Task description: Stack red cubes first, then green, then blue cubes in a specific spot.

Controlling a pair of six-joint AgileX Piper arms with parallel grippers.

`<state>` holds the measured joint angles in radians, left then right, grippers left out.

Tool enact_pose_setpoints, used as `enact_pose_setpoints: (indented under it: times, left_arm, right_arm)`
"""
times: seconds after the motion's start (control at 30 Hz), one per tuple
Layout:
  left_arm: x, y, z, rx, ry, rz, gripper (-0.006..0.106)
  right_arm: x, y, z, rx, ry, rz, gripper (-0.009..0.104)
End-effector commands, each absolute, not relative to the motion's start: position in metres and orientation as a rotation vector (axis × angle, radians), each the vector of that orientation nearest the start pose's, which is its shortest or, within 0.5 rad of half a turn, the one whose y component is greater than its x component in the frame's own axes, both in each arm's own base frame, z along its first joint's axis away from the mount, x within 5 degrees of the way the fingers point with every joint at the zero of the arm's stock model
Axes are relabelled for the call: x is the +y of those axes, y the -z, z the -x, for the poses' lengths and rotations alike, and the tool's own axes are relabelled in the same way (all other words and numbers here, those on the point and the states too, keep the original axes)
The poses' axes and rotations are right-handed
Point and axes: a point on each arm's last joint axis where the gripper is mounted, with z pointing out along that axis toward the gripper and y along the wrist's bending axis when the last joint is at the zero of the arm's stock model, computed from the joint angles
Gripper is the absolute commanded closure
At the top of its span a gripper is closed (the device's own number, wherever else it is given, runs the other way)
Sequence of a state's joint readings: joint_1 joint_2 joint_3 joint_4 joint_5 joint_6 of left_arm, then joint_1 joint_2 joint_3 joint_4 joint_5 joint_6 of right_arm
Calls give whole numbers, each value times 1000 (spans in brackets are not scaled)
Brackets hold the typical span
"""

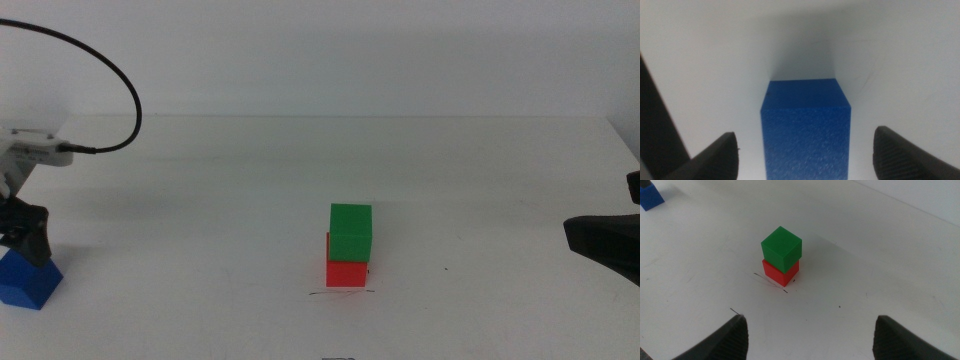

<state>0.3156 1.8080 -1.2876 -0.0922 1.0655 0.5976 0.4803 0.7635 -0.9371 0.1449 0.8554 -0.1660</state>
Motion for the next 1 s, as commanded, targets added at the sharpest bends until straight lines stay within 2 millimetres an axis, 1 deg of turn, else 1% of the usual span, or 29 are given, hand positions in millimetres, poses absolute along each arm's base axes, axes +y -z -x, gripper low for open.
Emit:
enact_pose_setpoints:
  times: [0.0, 0.47, 0.57, 0.7, 0.73, 0.97]
  left_arm:
    - [99, -230, -334, 2964, 66, -345, 10]
    - [101, -201, -343, 3019, 116, -339, 11]
    - [101, -198, -344, 3014, 122, -346, 11]
    - [101, -198, -345, 3003, 119, -344, 12]
    - [101, -198, -345, 3003, 119, -344, 13]
    - [101, -198, -345, 3003, 120, -341, 36]
  right_arm:
    - [70, -394, -116, 1992, -354, 621, 32]
    - [70, -394, -116, 1992, -352, 621, 32]
    - [70, -394, -116, 1991, -353, 621, 32]
    - [70, -394, -116, 1991, -353, 621, 32]
    - [70, -394, -116, 1991, -353, 621, 32]
    - [70, -394, -116, 1991, -353, 621, 32]
